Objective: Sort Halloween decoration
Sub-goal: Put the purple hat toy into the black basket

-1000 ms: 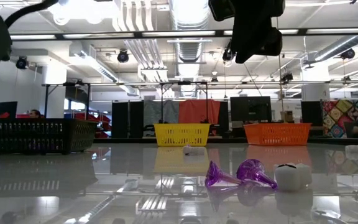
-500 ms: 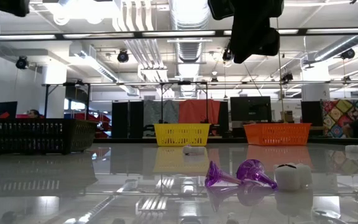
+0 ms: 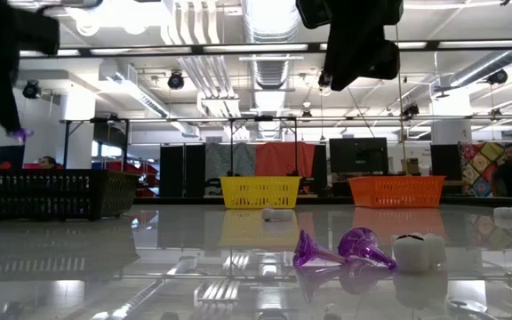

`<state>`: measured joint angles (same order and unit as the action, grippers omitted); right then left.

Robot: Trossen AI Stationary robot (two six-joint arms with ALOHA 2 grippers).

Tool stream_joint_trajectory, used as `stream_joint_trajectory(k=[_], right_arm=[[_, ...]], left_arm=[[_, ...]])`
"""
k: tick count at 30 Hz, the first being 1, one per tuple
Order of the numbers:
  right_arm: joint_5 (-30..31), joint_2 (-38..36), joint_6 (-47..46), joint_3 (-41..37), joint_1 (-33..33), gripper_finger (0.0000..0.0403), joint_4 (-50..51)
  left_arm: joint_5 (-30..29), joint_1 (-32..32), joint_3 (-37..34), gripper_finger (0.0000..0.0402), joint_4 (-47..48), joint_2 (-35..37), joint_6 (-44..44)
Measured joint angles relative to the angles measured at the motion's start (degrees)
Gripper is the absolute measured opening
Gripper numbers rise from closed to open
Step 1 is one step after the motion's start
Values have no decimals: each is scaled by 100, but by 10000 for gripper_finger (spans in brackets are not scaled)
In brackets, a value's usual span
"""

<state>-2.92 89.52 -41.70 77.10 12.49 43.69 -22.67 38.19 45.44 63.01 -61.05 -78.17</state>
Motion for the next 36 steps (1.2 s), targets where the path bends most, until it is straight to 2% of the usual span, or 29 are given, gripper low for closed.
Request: stream_joint_trajectory(k=[7,13,36], right_arm=[[151,0,-221,0,-2,109,-36],[157,0,-506,0,-4,109,-56],[459,0,-1279,0,-2,109,-77]], left_arm=[[-85,-458,-977,0,-268,181,-853],[-337,-526,-1326,0,-1029,405,-397],[-381,-530,-1407,0,-1193,789,415]])
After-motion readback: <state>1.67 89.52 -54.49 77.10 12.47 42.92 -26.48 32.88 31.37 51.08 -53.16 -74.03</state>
